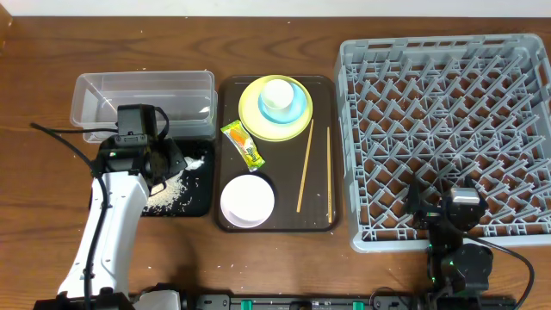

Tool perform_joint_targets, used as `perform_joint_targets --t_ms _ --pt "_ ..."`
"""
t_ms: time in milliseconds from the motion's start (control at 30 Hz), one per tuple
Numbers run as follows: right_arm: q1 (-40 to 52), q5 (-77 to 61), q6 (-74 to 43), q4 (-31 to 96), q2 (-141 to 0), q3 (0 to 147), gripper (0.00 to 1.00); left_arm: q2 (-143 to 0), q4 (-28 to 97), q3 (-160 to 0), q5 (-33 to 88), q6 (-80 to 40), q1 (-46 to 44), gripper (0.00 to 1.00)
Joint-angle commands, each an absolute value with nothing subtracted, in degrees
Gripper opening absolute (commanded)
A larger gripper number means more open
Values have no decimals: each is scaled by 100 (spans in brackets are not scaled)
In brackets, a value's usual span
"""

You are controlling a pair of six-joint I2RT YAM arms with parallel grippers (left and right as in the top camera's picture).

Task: Sort waste into correct bins and load items into the dishwasher rack
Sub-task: 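Carry the tissue with the left gripper into the clear plastic bin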

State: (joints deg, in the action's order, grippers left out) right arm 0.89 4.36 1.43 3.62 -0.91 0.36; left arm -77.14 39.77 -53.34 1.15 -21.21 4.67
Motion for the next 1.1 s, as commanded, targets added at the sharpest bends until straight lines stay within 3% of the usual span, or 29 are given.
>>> perform_joint_targets --t_ms 0,200,500,1067 --pt "93 443 45 375 -86 30 99 -7749 3938 -5293 110 -2174 469 10" --pt "93 443 43 375 -86 30 99 -7738 3529 -5472 110 -2176 471 9" --pt "93 443 45 375 -86 30 99 -7878 3240 -7008 368 -2261 478 10" --pt "93 443 45 375 -86 30 99 -9636 2635 -7435 364 -2257 578 11"
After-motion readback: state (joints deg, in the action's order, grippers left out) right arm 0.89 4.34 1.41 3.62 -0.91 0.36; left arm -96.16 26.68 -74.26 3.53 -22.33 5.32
